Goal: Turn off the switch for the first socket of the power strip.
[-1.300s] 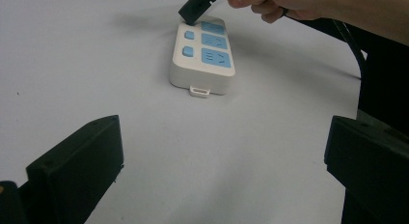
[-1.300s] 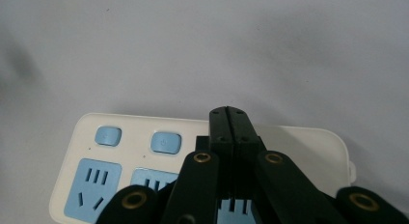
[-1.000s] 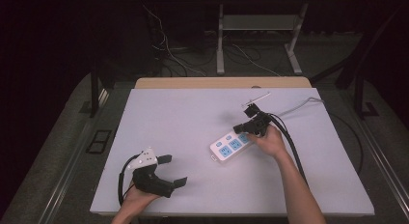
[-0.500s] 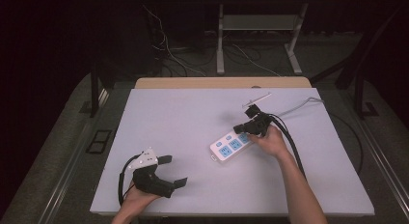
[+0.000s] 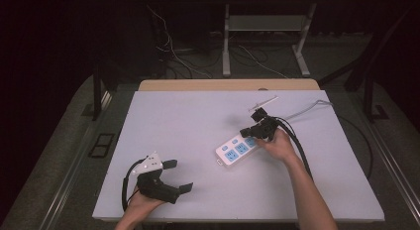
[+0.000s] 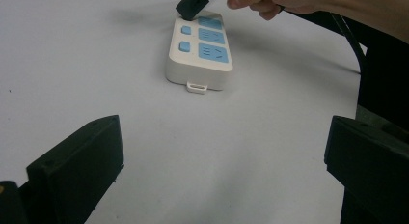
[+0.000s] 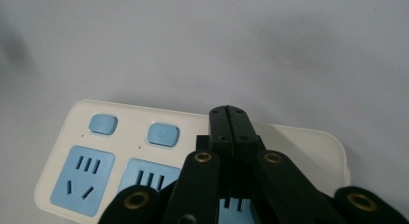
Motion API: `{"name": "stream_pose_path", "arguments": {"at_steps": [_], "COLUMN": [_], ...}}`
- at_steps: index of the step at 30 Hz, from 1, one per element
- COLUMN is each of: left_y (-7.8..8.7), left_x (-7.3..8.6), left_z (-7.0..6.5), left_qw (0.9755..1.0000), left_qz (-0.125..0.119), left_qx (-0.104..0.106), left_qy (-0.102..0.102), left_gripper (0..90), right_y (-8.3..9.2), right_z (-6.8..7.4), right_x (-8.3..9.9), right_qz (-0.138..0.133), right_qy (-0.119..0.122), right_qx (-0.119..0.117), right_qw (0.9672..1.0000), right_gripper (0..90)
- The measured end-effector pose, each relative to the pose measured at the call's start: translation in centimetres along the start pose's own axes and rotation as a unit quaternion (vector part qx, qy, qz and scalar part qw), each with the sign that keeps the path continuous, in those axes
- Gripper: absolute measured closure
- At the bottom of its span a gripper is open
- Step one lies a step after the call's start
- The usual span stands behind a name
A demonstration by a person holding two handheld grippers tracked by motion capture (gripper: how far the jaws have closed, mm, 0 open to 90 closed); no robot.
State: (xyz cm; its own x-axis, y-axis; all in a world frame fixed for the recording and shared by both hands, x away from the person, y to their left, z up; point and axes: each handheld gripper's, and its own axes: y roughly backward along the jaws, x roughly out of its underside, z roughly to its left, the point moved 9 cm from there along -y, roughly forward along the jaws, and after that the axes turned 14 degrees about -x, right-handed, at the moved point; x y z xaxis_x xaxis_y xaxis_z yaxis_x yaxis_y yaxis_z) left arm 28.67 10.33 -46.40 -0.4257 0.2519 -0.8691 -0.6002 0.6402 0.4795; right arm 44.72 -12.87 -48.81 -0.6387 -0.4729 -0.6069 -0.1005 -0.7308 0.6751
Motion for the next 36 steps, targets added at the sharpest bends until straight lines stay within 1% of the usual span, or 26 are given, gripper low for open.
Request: {"name": "stream_pose_path", "arguments": {"at_steps": [2, 8, 10, 11, 12, 14, 16, 19, 23, 28, 32, 36], "left_y": [0.0, 0.0, -0.1, -0.1, -0.1, 0.0, 0.0, -0.1, -0.1, 0.0, 0.0, -0.1], "left_x": [0.0, 0.0, 0.0, 0.1, 0.0, 0.0, 0.0, 0.0, 0.0, 0.0, 0.0, 0.0], "left_z": [0.1, 0.2, 0.3, 0.3, 0.3, 0.3, 0.3, 0.3, 0.2, 0.2, 0.2, 0.2], "left_qw": [1.0000, 1.0000, 1.0000, 1.0000, 1.0000, 1.0000, 1.0000, 1.0000, 1.0000, 1.0000, 1.0000, 1.0000], "left_qz": [0.000, 0.001, 0.001, 0.002, 0.001, 0.000, 0.000, 0.001, 0.000, -0.001, -0.001, 0.000], "left_qx": [-0.001, -0.001, -0.001, -0.001, -0.001, -0.001, -0.001, -0.001, -0.001, -0.001, -0.001, -0.001], "left_qy": [0.001, 0.003, 0.003, 0.003, 0.003, 0.004, 0.005, 0.006, 0.003, 0.004, 0.004, 0.003], "left_gripper": [0.0, 0.0, 0.0, 0.0, 0.0, 0.0, 0.0, 0.0, 0.0, 0.0, 0.0, 0.0], "right_y": [0.0, 0.0, 0.0, 0.0, 0.3, 0.5, 1.0, 1.7, 2.5, 3.7, 4.7, 5.8], "right_z": [0.0, 0.1, 0.2, 0.3, 0.5, 0.5, 0.7, 0.9, 0.9, 0.9, 0.8, 0.8], "right_x": [-0.1, -0.2, -0.3, -0.5, -0.8, -1.0, -1.2, -1.5, -1.4, -1.4, -1.1, -0.7], "right_qz": [0.002, 0.017, 0.027, 0.027, 0.025, 0.034, 0.029, 0.016, 0.010, -0.002, -0.004, -0.012], "right_qy": [0.000, 0.008, 0.011, 0.017, 0.018, 0.027, 0.028, 0.030, 0.025, 0.021, 0.019, 0.015], "right_qx": [-0.004, -0.002, 0.003, 0.003, 0.009, 0.018, 0.017, 0.012, 0.006, 0.004, 0.008, 0.009], "right_qw": [1.0000, 0.9998, 0.9996, 0.9995, 0.9995, 0.9989, 0.9990, 0.9994, 0.9996, 0.9998, 0.9998, 0.9998], "right_gripper": [90.0, 90.0, 90.0, 90.0, 90.0, 90.0, 90.0, 90.0, 90.0, 90.0, 90.0, 90.0]}}
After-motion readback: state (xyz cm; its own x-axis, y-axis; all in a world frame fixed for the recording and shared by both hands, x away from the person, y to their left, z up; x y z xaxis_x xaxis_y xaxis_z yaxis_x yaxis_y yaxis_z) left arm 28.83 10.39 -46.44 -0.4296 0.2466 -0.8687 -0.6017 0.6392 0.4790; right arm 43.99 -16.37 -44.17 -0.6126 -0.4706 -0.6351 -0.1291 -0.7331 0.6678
